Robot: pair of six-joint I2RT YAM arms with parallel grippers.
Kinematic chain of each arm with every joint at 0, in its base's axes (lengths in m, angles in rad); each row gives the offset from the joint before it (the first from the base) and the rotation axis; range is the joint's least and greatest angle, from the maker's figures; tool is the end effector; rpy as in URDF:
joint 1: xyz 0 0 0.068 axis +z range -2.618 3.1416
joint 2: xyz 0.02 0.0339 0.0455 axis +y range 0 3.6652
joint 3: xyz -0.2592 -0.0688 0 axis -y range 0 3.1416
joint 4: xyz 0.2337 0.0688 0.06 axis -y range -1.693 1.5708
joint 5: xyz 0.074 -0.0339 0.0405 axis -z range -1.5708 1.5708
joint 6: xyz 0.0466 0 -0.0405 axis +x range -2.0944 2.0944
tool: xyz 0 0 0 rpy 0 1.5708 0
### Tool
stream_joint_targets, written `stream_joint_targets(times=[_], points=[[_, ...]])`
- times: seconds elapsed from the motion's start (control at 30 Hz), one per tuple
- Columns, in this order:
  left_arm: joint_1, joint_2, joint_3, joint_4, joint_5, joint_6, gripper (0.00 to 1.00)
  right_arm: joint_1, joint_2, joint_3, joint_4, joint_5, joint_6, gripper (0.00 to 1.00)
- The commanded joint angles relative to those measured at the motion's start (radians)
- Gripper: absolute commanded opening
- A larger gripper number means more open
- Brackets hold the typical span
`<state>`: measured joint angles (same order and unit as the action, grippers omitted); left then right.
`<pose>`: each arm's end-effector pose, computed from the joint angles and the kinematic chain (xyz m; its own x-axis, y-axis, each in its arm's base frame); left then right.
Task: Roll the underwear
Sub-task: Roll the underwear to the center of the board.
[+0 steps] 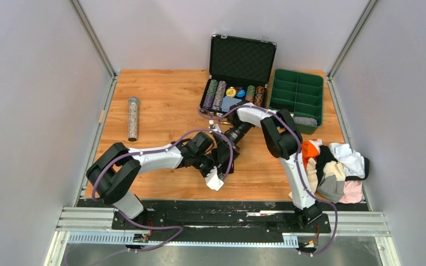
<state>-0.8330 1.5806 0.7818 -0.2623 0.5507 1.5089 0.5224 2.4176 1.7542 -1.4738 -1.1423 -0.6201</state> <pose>0.1730 -0.2266 0.1478 0.7644 0.4235 -0.4861 0.6357 -0.6209 0.4587 0.3126 0.2289 0.1098 -0.7205 -0.6934 -0.0093 -0.2494 0.2466 0.9365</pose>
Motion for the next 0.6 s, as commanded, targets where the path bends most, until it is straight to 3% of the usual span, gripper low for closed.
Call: stream_joint_targets(times=[0.0,0.1,0.23,0.3,0.37,0.47,0.57], points=[[-0.018,0.084,0.009,-0.165,-0.012,-0.032,0.00,-0.035,-0.110,0.068,0.145,0.225,-0.001,1.00],[-0.014,0.096,0.054,-0.219,0.034,-0.064,0.00,-0.109,-0.227,0.110,0.182,0.267,0.016,1.00],[0.004,0.137,0.133,-0.324,0.131,-0.120,0.00,-0.227,-0.435,0.039,0.337,0.291,0.069,1.00],[0.025,0.166,0.174,-0.361,0.194,-0.163,0.00,-0.263,-0.649,-0.140,0.571,0.336,0.095,1.00],[0.053,0.192,0.206,-0.375,0.264,-0.216,0.00,-0.270,-0.912,-0.440,0.915,0.423,0.085,1.00],[0.091,0.223,0.235,-0.367,0.357,-0.295,0.00,-0.255,-1.252,-0.922,1.357,0.398,-0.019,1.00],[0.136,0.270,0.282,-0.362,0.470,-0.356,0.00,-0.154,-1.413,-1.192,1.391,0.430,-0.241,1.00]])
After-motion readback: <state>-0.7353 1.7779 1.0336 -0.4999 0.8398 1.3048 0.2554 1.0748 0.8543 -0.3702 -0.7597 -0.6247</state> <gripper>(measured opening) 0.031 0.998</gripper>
